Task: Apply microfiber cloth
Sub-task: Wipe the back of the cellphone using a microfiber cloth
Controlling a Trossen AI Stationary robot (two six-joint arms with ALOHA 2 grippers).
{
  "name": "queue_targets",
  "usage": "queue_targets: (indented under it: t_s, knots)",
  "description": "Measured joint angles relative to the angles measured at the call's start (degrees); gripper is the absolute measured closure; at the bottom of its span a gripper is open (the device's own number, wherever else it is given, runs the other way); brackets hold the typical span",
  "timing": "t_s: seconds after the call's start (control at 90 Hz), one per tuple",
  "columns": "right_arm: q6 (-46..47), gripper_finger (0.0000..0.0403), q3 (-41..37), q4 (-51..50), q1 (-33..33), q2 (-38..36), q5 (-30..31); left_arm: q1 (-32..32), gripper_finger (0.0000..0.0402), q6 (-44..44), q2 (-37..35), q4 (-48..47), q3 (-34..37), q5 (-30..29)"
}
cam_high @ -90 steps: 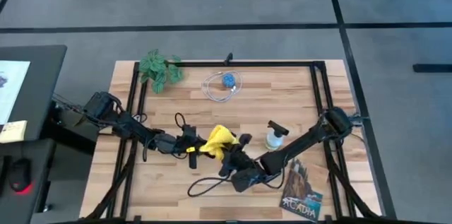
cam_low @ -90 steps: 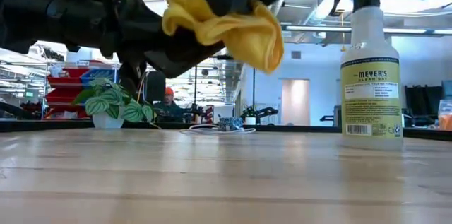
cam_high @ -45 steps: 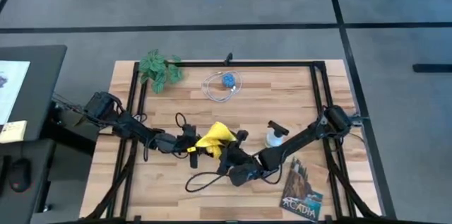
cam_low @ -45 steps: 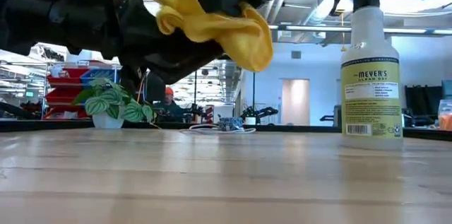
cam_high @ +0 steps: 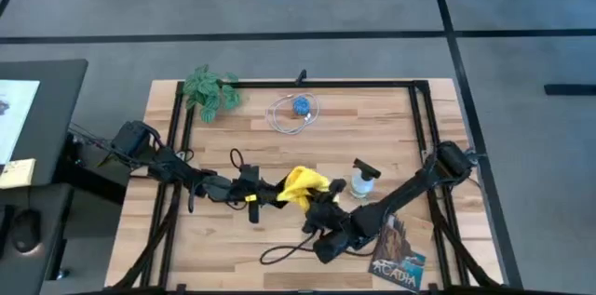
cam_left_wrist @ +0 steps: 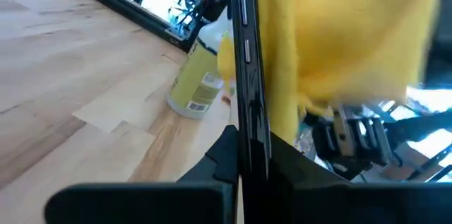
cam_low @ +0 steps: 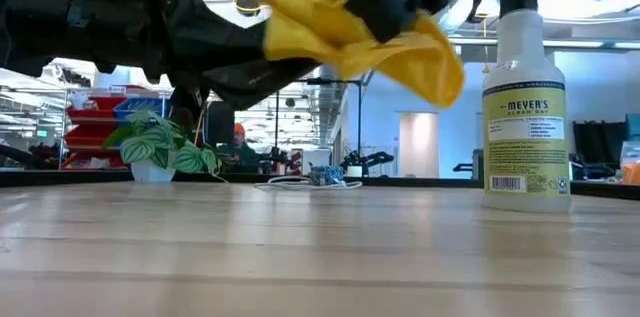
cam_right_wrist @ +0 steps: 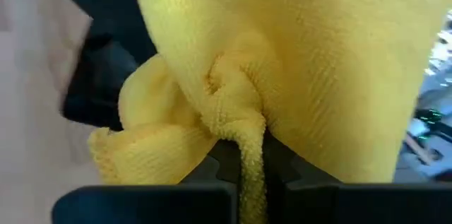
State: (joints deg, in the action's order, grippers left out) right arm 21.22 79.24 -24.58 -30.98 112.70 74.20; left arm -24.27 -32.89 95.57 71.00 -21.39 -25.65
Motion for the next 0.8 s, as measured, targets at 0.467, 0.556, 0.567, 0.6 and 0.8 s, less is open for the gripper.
queue_targets:
  t_s: [0.467,0.556,0.567,0.6,0.8]
  knots:
    - [-6.66,0.0402,-0.04,14.46,1.15,1.93,1.59,-0.09,0.0392,0.70,0.07,-3.13,-0.07,1.41]
    - [-7.18,0.0402,-0.04,14.32,0.65,2.65,3.87,-0.04,0.0392,0.39,0.09,-3.84,-0.07,1.20]
    - [-7.19,0.0402,-0.04,14.30,0.56,2.66,4.06,-0.04,0.0392,0.30,0.09,-3.99,-0.07,1.15]
    - [-7.52,0.0402,-0.04,14.35,0.33,2.63,4.67,-0.02,0.0392,-0.15,0.09,-4.17,-0.11,1.11]
    - [-15.41,0.0402,0.70,14.90,-1.81,-1.81,6.06,0.36,0.0392,-1.68,-0.07,-3.59,-0.11,-3.14]
